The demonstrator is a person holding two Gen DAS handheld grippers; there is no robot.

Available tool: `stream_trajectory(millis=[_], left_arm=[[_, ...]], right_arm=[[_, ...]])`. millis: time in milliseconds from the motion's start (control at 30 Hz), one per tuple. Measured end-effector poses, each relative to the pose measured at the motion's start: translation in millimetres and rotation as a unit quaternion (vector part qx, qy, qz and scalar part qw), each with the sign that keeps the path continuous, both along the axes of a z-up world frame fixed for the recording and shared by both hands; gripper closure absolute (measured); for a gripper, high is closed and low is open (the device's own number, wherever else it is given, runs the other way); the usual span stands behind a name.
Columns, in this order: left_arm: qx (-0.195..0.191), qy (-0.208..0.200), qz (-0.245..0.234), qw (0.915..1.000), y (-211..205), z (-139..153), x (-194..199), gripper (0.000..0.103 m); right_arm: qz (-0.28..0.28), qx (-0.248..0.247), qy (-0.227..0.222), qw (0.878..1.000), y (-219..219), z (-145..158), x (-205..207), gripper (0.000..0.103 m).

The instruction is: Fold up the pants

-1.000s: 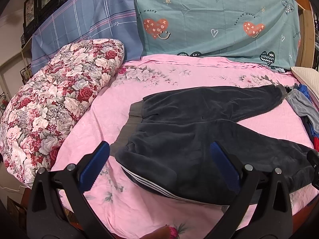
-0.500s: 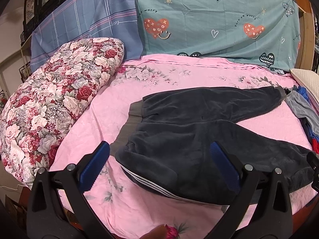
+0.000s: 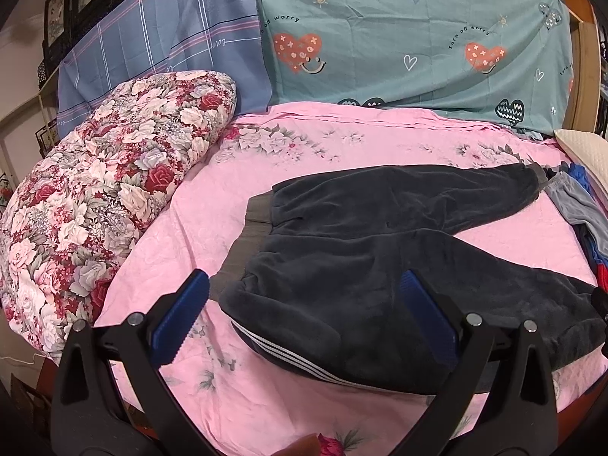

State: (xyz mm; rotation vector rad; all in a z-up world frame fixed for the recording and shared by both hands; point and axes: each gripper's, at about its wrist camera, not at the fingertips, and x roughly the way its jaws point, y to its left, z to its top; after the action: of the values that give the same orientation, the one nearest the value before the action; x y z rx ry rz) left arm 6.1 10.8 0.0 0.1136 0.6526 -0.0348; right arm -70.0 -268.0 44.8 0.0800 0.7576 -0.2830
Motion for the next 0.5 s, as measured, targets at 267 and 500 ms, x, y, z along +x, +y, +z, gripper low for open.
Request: stream_trajectory(millis=[267,500], left_arm=[[0.011,-0.003,0.001,0.9999,1.0,-1.7,0.2,0.002],[0.008,-0.001,0.005,1.0,3.6,-3.5,1.3,0.002]], right_arm=[[0.0,0.0,0.002,1.0,-0.4,-0.8,0.0,0.001],[-0.001,-0.001,0.003,1.0,-0.1,-1.1,0.0,0.001]])
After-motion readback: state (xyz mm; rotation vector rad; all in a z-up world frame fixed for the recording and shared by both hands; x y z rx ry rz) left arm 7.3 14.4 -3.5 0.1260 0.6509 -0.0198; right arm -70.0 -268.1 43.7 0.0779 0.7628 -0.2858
